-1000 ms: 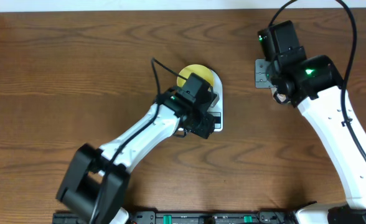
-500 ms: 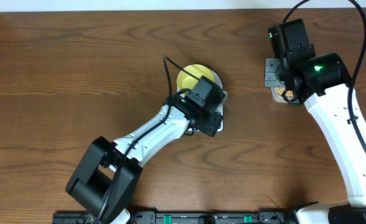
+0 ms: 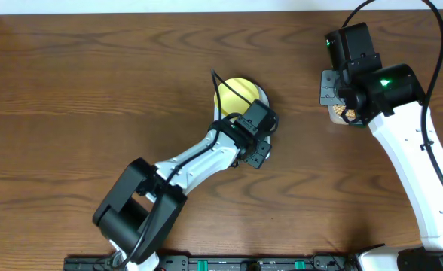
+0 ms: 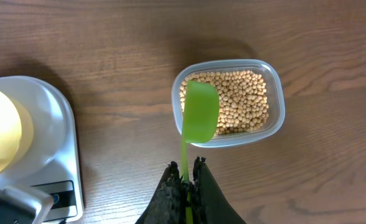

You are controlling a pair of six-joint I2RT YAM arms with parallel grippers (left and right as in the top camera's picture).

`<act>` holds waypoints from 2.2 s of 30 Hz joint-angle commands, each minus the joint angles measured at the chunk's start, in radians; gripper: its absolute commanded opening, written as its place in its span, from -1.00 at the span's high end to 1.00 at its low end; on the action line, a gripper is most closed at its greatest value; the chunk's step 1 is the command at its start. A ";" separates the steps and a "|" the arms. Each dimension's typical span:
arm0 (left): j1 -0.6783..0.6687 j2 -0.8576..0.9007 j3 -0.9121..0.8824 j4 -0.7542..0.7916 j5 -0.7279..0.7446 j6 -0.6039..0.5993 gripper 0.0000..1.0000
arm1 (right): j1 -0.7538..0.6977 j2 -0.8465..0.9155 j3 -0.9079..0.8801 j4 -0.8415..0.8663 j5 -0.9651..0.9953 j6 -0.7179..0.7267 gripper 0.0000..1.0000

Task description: Scoop item into bowl and weigh 50g on scale

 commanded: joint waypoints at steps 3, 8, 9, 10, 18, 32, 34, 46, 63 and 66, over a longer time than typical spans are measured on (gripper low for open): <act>0.001 0.018 0.005 0.017 -0.046 0.016 -0.08 | -0.014 -0.006 0.016 0.000 0.003 0.014 0.98; 0.001 0.018 0.005 0.028 -0.046 0.016 -0.08 | -0.013 -0.006 0.016 0.000 -0.003 0.014 0.98; 0.001 0.018 0.005 0.028 -0.046 0.016 -0.08 | -0.013 -0.006 0.016 0.000 -0.003 0.014 0.98; 0.001 0.018 0.005 0.028 -0.046 0.016 -0.08 | -0.013 -0.006 0.016 0.000 -0.003 0.014 0.98; 0.001 0.019 0.005 0.027 -0.037 0.008 -0.08 | -0.013 -0.006 0.016 0.002 -0.003 0.014 0.98; 0.001 0.053 0.003 0.028 -0.015 0.008 -0.08 | -0.013 -0.006 0.016 0.004 -0.003 0.014 0.98; 0.001 0.080 0.003 0.027 -0.013 0.008 -0.09 | -0.013 -0.006 0.016 0.003 -0.003 0.014 0.98; 0.001 0.087 0.004 0.015 -0.008 0.008 -0.09 | -0.013 -0.007 0.016 0.004 -0.003 0.014 0.98; 0.002 -0.382 0.011 -0.107 -0.054 -0.019 -0.24 | -0.014 -0.007 0.016 0.017 0.006 0.014 0.98; 0.002 -0.473 0.011 -0.141 -0.054 -0.019 -0.43 | -0.014 -0.007 0.016 0.013 0.009 0.014 0.98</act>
